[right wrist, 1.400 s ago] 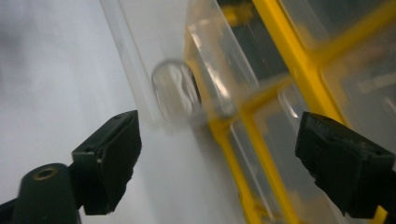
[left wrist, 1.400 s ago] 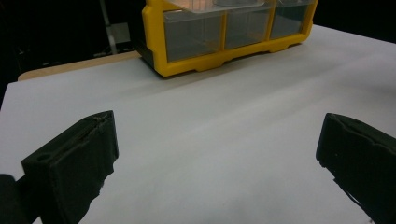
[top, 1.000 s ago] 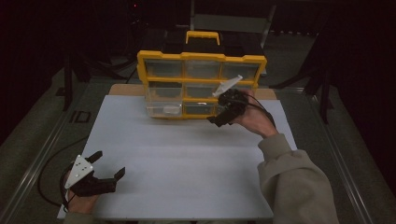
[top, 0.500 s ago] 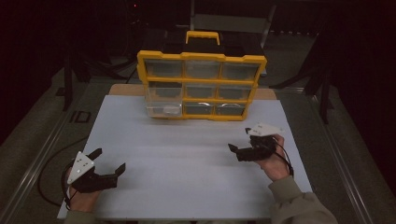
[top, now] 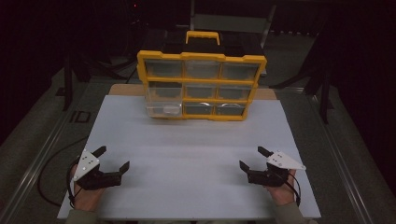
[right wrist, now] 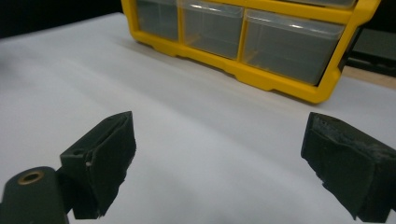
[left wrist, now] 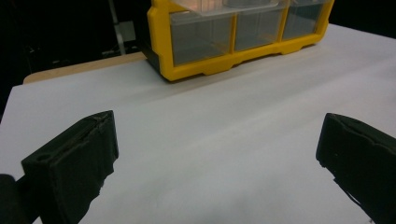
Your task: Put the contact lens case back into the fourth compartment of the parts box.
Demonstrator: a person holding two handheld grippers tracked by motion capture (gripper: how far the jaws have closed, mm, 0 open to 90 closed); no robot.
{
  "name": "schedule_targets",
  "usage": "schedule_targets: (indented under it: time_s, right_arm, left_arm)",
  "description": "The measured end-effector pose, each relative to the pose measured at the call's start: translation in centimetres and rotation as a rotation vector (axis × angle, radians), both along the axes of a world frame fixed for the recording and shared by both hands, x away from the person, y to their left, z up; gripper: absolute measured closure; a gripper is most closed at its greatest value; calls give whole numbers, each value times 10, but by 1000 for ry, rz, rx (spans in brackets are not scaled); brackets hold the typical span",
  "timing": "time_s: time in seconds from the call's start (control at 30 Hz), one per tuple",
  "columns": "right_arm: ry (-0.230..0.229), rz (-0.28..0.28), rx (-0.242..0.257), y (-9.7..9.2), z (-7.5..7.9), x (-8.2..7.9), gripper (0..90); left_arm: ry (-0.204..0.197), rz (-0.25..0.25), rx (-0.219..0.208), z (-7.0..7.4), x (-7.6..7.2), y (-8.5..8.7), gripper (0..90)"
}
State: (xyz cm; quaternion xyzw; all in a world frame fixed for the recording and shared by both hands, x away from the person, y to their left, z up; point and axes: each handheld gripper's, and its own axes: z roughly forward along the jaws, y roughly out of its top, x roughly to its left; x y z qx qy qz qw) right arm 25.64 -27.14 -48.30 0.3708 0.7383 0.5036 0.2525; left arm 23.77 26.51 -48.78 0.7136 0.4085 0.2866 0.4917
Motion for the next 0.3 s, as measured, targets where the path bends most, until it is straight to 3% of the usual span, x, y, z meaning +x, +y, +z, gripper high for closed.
schedule_targets:
  time_s: [0.07, 0.2, 0.3]
  right_arm:
    - [-5, -2, 7, -3, -4, -4, 93]
    - [-21, -6, 24, -11, -8, -10, 90]
    - [-18, -9, 26, -13, -10, -12, 89]
  left_arm:
    - [-12, -4, -9, 0, 0, 0, 0]
    - [-12, -9, 15, -1, 0, -4, 0]
    - [10, -7, 40, -5, 1, -8, 0]
